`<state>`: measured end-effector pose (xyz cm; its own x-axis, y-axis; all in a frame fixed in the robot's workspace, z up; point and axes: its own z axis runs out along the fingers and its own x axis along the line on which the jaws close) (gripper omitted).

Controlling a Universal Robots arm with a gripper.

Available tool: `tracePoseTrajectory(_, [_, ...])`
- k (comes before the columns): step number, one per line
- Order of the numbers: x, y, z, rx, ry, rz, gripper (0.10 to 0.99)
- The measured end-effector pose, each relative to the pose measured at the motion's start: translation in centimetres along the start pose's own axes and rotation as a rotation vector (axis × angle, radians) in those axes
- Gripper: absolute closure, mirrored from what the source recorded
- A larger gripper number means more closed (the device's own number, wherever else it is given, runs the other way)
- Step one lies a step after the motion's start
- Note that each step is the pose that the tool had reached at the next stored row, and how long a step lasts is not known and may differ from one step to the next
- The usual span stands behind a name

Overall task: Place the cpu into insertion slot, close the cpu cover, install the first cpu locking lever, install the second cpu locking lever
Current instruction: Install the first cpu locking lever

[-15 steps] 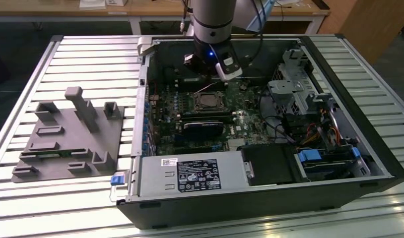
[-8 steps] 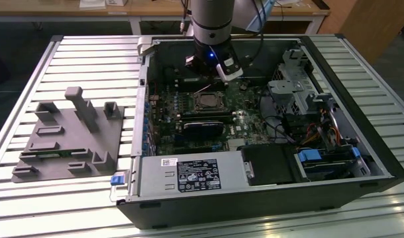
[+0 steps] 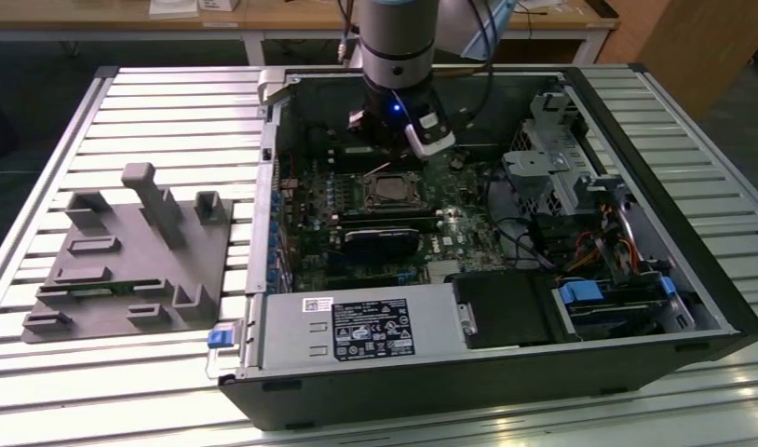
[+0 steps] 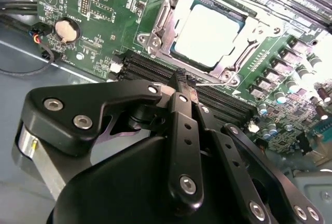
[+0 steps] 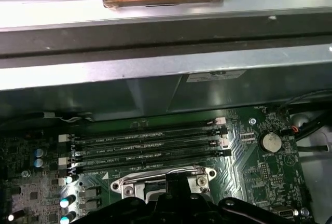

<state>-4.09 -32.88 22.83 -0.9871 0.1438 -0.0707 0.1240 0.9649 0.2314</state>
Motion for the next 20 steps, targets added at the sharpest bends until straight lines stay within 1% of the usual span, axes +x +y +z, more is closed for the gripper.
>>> tracePoseTrajectory(5, [0.05,-0.09,0.55,0.002,-0.0004,0.000,0.980])
tracePoseTrajectory(7, [0.06,-0.07,0.67,0.003,-0.0004,0.000,0.980])
tracePoseTrajectory(11, [0.11,0.22,0.78,0.003,-0.0004,0.000,0.980])
tracePoseTrajectory(18, [0.25,1.04,1.02,0.003,-0.0005,0.000,0.980])
tracePoseTrajectory(19, [0.26,1.08,1.05,0.003,-0.0011,0.000,0.980])
tracePoseTrajectory(20, [0.29,1.10,1.10,0.005,-0.0044,-0.001,0.980])
